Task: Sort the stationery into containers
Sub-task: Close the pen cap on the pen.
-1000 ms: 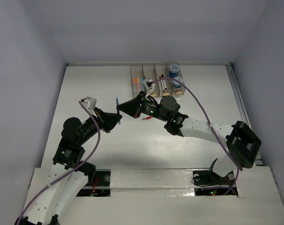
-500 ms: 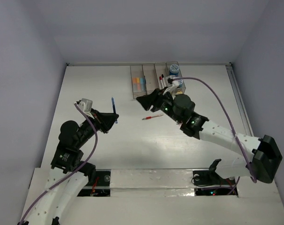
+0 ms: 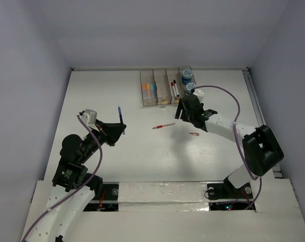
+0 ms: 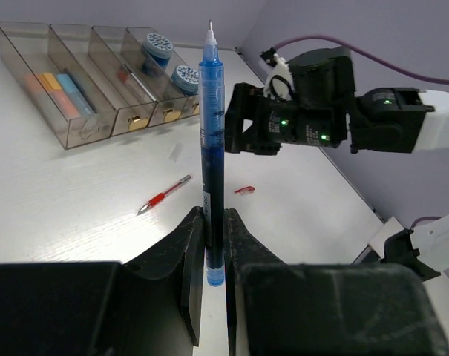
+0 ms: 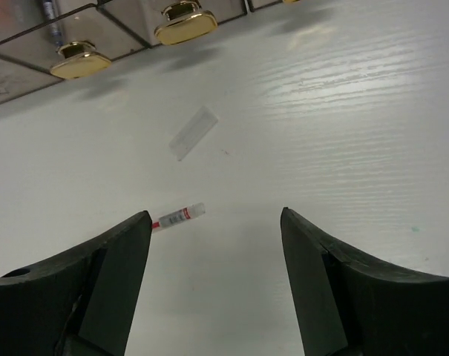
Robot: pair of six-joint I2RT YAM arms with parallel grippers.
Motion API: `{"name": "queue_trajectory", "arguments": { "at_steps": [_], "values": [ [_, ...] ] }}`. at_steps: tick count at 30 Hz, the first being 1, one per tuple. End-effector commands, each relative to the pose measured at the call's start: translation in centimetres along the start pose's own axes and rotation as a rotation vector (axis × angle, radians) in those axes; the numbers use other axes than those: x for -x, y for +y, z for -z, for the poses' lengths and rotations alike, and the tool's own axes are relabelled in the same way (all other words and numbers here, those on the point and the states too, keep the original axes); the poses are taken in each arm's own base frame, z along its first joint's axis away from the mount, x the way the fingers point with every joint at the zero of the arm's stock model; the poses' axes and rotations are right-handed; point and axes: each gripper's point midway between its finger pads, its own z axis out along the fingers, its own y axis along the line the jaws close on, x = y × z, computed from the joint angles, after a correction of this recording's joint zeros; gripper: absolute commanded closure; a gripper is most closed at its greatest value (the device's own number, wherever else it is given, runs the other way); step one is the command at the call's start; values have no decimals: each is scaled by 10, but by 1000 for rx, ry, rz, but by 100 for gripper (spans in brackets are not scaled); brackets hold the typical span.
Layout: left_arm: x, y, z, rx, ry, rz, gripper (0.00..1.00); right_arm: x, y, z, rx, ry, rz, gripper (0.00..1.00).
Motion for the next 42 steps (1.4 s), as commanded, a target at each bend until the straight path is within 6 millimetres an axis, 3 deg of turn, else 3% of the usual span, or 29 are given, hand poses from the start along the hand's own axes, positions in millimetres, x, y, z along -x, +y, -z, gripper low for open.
{"name": "queue_trajectory", "arguments": {
  "at_steps": [1,2,6,11,17,26,30,34,42],
  "values": [
    [7,-7,3,-21,-31,-25,100,28,11,-11,-17,-51,-37,23],
    [7,-6,3,-20,-33,-26,100,16,11,-25,-36,-16,-31,24],
    [8,-11,5,-32,-37,-30,100,11,17,-52,-52,4,-67,28],
    [7,-13,7,-41,-36,-31,100,17,31,-75,-61,-8,-97,43],
    [9,-16,9,-48,-44,-35,100,0,29,-100,-93,44,-111,48],
    [8,-18,9,-56,-42,-38,100,-18,17,-109,-146,104,-32,64],
    [8,-19,10,-58,-43,-38,100,-30,7,-108,-169,164,74,60],
    [8,-18,9,-54,-42,-36,100,-36,5,-103,-148,206,138,50],
    [7,-17,8,-52,-36,-33,100,-42,6,-99,-113,292,279,53]
  ]
}}
